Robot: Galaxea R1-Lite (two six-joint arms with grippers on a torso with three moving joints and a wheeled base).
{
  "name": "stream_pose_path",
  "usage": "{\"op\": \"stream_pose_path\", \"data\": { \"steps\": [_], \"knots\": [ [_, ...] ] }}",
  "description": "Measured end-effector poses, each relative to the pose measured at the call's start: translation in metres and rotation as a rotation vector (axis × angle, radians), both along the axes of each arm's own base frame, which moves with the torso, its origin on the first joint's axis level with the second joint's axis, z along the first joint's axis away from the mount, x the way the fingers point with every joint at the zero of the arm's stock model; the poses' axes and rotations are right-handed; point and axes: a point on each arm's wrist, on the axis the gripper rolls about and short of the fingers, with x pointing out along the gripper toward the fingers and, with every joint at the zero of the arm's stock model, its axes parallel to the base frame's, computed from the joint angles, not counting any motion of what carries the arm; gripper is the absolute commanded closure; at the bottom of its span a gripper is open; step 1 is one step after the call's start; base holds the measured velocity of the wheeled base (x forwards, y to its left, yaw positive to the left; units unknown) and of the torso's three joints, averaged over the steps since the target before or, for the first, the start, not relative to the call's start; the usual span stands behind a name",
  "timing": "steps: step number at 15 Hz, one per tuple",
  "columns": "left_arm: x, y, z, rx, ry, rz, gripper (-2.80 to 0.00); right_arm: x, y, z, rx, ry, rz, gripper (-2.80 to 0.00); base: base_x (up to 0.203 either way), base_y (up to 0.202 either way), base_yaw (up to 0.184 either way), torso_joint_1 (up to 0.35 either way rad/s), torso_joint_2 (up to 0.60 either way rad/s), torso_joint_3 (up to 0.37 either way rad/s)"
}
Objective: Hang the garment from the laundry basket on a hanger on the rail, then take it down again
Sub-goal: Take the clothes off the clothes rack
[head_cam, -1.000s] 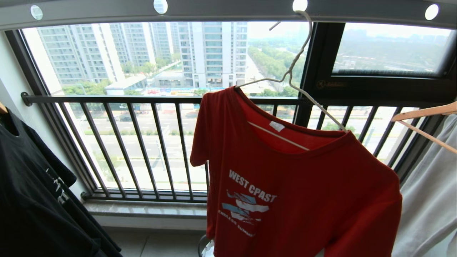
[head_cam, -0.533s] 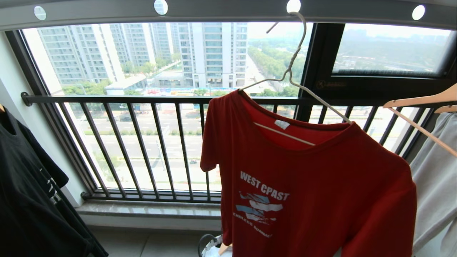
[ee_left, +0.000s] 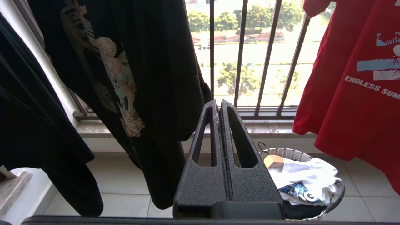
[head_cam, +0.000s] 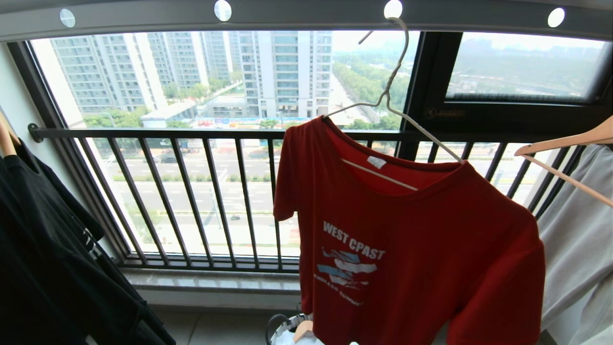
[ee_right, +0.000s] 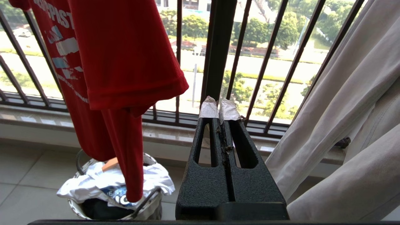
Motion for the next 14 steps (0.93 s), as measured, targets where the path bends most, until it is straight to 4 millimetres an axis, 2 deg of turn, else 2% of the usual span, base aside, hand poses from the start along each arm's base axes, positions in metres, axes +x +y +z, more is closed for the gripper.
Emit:
{"op": "stream_pose_path", "data": {
  "steps": [14],
  "knots": [
    [0.0000, 0.0000, 0.0000, 0.000, 0.000, 0.000, 0.00, 0.0000, 0.0000, 0.0000, 0.000, 0.000, 0.000, 0.00, 0.000, 0.000, 0.000, 0.000, 0.00, 0.000]
  ]
}}
